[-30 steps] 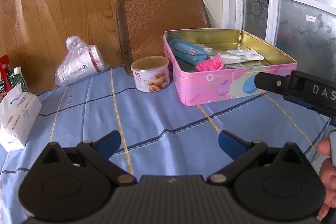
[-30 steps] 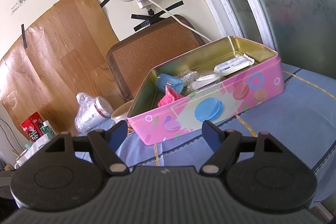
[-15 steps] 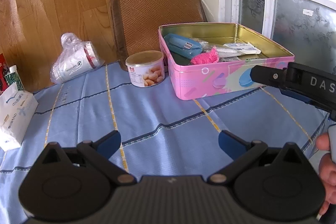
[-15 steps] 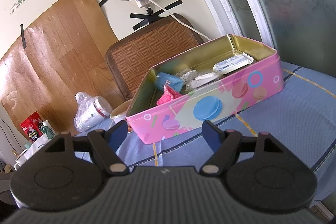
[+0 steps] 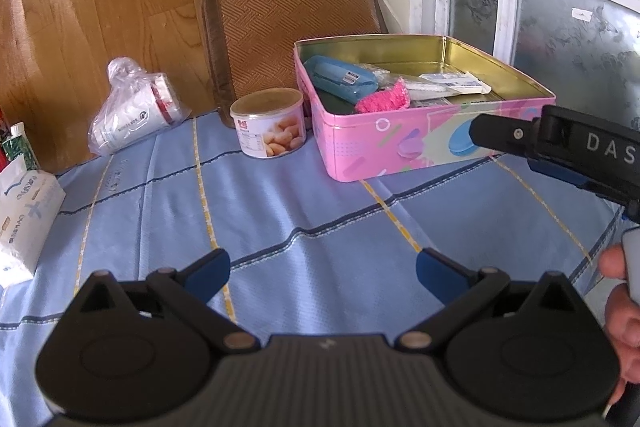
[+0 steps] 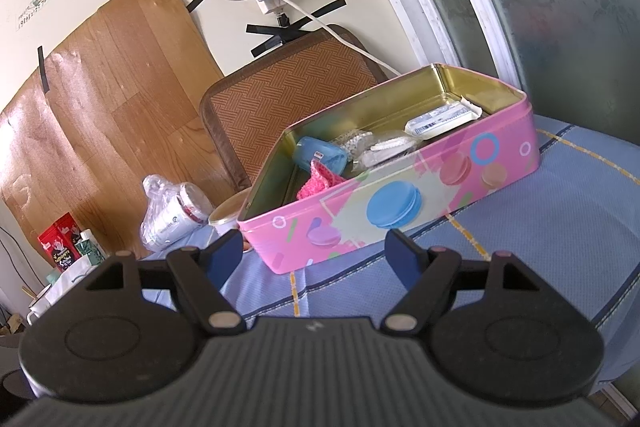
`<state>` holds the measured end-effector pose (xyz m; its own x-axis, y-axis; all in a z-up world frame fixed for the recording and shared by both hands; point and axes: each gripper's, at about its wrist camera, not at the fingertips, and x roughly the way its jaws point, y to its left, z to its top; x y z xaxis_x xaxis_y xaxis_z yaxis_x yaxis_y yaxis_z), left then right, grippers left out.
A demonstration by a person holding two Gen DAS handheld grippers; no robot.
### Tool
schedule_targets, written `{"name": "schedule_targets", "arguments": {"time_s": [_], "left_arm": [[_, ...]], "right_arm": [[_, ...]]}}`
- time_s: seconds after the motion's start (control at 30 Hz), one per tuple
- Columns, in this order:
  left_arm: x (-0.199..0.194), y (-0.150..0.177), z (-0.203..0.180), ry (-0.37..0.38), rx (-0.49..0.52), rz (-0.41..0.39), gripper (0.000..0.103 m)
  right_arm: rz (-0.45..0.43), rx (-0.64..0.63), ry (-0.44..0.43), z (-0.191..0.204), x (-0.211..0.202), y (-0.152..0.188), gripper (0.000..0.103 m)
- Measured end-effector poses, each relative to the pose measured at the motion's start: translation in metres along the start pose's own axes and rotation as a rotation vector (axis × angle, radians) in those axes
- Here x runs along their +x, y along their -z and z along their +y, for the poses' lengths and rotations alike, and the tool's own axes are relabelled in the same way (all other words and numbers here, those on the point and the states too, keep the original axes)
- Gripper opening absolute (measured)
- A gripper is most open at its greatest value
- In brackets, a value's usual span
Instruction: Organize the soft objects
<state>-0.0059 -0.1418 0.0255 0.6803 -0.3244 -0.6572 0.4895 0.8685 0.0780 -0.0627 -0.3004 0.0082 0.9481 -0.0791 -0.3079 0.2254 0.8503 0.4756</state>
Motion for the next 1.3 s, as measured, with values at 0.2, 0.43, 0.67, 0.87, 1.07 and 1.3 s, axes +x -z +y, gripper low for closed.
{"name": "schedule_targets", "arguments": {"time_s": [0.2,0.43,0.67,0.87,1.07,1.3], "left_arm": [[0.0003,0.0007,-0.0014,0.004,0.005,0.005,0.103],[0.0003,0.0004,-0.0018,0.003,0.008,0.005,0.103],[0.0007,0.0003,-0.0026,0.004,0.013,0.007,0.103],[0.0009,0.0002,-0.0025,0.007,0.012,0.007,0.103],[0.0041,-0.0001,-0.0018,0.020,0.005,0.019,0.103],[0.0039,-0.0003,0.0004,0.028,-0.002,0.013,0.103]], "right_arm": [[-0.001,0.003,0.004,-0.0005,-0.0014,0.0022,0.080],[-0.001,0.003,0.005,0.0003,-0.0008,0.0010,0.080],[-0.002,0.003,0.007,0.0010,-0.0007,0.0018,0.080],[-0.001,0.004,0.009,0.0016,-0.0008,0.0027,0.080],[-0.003,0.006,0.012,0.0017,-0.0014,0.0039,0.080],[0.006,0.011,0.023,0.0037,0.0009,0.0038,0.080]]}}
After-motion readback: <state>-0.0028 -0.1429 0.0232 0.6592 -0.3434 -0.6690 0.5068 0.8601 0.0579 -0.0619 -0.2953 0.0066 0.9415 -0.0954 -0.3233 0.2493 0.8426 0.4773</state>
